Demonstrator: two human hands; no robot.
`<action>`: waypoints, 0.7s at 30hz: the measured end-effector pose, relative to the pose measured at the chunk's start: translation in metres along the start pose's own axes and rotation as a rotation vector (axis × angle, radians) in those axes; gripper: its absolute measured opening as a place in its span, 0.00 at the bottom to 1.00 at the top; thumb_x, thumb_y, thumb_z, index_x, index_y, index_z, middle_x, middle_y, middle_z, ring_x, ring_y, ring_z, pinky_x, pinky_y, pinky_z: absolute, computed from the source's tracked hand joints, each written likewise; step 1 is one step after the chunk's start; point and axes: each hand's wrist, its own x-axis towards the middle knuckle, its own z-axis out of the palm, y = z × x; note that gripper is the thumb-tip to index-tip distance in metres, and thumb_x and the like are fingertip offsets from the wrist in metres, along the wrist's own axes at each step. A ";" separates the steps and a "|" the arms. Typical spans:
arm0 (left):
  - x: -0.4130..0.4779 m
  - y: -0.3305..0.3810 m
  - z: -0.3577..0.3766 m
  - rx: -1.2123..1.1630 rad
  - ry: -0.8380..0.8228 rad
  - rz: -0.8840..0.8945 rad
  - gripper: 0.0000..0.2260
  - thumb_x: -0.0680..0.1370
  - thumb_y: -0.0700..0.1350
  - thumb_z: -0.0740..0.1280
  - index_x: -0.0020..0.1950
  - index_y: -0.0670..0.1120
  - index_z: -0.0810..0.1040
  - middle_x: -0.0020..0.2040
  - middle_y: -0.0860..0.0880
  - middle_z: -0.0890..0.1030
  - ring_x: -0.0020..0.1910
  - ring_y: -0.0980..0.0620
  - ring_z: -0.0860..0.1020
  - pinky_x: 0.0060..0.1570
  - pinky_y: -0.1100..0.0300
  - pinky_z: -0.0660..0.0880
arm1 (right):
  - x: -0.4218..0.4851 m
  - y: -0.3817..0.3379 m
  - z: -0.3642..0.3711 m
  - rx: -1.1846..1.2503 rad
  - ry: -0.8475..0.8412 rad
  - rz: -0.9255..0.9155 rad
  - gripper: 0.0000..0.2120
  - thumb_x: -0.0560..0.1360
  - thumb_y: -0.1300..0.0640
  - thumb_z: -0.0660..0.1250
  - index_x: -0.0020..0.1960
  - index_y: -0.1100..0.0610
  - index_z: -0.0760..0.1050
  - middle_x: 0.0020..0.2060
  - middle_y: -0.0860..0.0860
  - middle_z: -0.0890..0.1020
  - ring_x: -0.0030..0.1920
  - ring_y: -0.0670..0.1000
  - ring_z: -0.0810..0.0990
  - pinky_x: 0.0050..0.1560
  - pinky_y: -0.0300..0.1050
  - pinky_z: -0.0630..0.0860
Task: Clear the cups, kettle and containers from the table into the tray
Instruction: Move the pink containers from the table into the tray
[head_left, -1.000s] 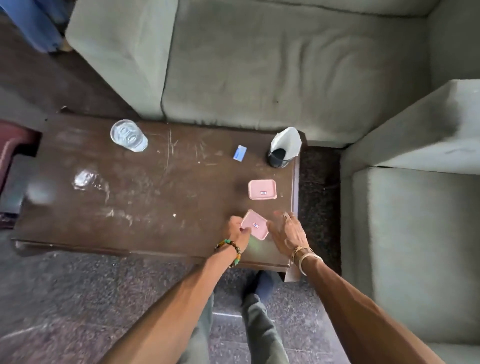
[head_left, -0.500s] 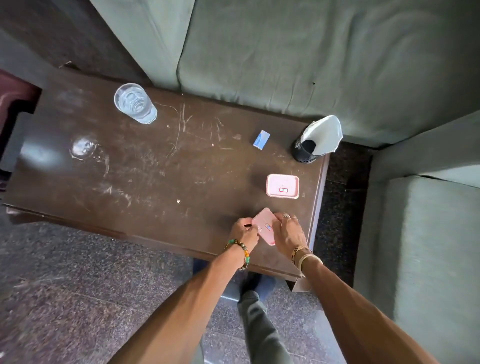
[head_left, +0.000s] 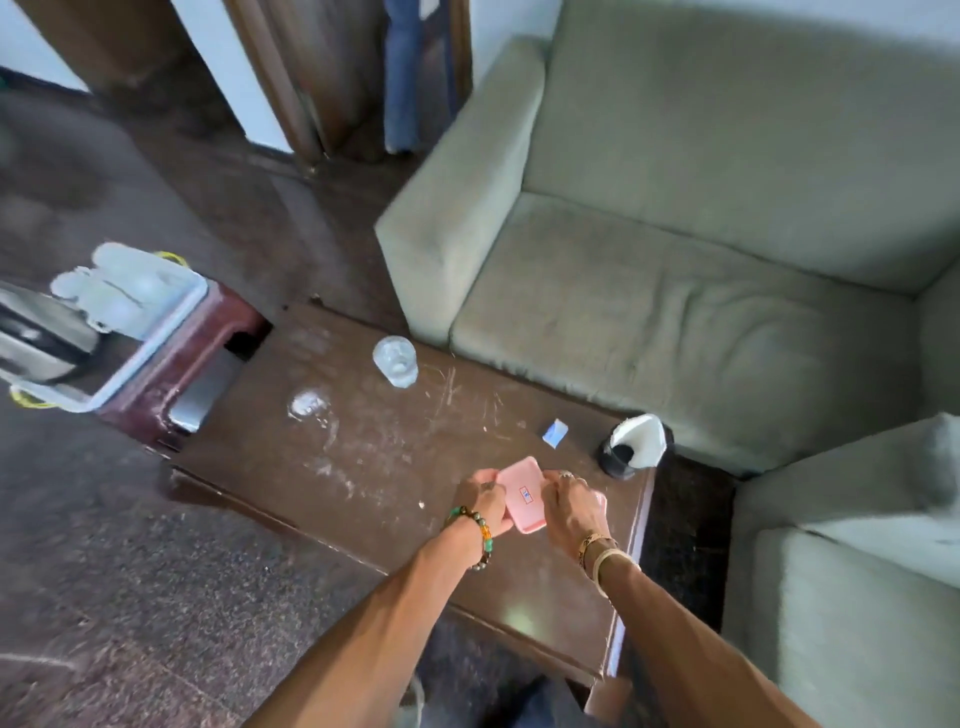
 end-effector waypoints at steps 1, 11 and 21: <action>-0.016 0.017 -0.006 -0.026 0.003 0.025 0.14 0.80 0.29 0.52 0.55 0.44 0.71 0.55 0.36 0.76 0.48 0.41 0.77 0.47 0.43 0.76 | -0.002 -0.019 -0.012 -0.024 0.007 -0.038 0.15 0.81 0.54 0.54 0.58 0.54 0.79 0.52 0.57 0.82 0.51 0.57 0.80 0.48 0.44 0.74; -0.107 0.120 -0.123 -0.157 -0.030 0.210 0.14 0.82 0.33 0.49 0.61 0.46 0.66 0.56 0.41 0.72 0.55 0.45 0.72 0.63 0.46 0.71 | -0.031 -0.193 -0.023 -0.108 0.066 -0.266 0.13 0.80 0.55 0.55 0.50 0.57 0.78 0.51 0.61 0.83 0.52 0.63 0.80 0.46 0.47 0.72; -0.115 0.135 -0.354 -0.231 0.147 0.259 0.16 0.78 0.30 0.60 0.64 0.41 0.75 0.62 0.38 0.79 0.57 0.40 0.79 0.48 0.48 0.77 | -0.083 -0.354 0.123 -0.228 -0.080 -0.401 0.15 0.80 0.55 0.55 0.55 0.57 0.79 0.53 0.60 0.83 0.54 0.62 0.80 0.49 0.48 0.74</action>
